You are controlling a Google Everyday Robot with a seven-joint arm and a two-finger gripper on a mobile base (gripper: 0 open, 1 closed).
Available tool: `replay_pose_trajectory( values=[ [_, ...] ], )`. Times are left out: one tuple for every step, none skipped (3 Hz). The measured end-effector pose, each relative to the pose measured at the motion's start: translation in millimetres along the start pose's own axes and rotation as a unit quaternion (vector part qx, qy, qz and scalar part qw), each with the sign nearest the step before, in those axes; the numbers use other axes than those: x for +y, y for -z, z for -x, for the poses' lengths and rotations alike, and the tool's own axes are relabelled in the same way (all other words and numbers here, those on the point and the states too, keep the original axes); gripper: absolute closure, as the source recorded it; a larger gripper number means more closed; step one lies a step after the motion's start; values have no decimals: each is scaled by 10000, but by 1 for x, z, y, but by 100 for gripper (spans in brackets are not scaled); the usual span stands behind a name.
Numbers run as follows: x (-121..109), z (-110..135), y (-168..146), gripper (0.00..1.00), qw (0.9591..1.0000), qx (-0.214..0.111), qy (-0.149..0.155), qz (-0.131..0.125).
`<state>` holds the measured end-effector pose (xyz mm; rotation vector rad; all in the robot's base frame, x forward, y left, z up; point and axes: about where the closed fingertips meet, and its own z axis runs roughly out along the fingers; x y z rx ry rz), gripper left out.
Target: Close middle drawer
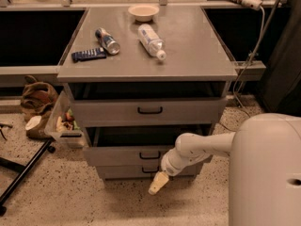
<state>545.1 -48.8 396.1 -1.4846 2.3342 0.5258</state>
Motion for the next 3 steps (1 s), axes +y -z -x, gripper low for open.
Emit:
replay_pose_trajectory(
  values=[
    [-10, 22, -15, 0, 9998, 45, 177, 17],
    [-15, 31, -20, 0, 9996, 74, 265, -16],
    [-15, 35, -21, 0, 9995, 34, 314, -14]
  ],
)
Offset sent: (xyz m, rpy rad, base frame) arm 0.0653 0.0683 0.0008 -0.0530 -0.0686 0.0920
